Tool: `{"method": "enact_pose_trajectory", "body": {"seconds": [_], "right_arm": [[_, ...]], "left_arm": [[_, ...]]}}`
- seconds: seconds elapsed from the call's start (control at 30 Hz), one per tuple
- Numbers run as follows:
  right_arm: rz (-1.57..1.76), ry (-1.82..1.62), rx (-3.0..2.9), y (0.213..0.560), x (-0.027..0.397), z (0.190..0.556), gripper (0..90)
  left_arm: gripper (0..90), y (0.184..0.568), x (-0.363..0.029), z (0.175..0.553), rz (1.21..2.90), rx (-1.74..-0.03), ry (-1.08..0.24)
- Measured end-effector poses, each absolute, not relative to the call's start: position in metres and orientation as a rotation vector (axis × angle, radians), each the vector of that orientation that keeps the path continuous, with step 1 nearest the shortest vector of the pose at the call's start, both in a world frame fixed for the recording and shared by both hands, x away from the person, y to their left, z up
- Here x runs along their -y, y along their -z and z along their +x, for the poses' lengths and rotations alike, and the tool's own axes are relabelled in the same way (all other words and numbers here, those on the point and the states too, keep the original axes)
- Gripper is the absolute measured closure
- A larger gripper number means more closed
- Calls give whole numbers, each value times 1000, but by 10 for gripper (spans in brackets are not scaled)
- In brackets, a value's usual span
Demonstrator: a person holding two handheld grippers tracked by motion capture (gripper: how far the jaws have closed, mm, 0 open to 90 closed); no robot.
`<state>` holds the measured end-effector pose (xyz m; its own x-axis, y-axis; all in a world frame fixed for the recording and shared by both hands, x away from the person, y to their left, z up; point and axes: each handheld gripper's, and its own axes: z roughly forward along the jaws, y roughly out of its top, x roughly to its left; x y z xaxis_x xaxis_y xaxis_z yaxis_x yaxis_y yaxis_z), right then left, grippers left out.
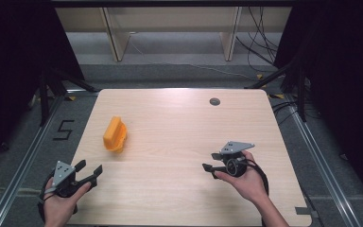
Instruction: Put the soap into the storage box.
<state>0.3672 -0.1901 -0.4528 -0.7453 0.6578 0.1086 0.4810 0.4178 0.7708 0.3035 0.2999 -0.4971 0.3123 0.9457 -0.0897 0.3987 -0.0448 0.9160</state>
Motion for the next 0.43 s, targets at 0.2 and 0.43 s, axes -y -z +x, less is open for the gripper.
{"method": "enact_pose_trajectory", "body": {"seconds": [0.2, 0.43], "right_arm": [[1013, -1224, -2447, 451, 195, 368, 432], [1018, -1231, -2432, 452, 195, 369, 432]], "left_arm": [[297, 498, -295, 307, 1653, -1205, -716], [298, 500, -296, 308, 1661, -1210, -706]]}}
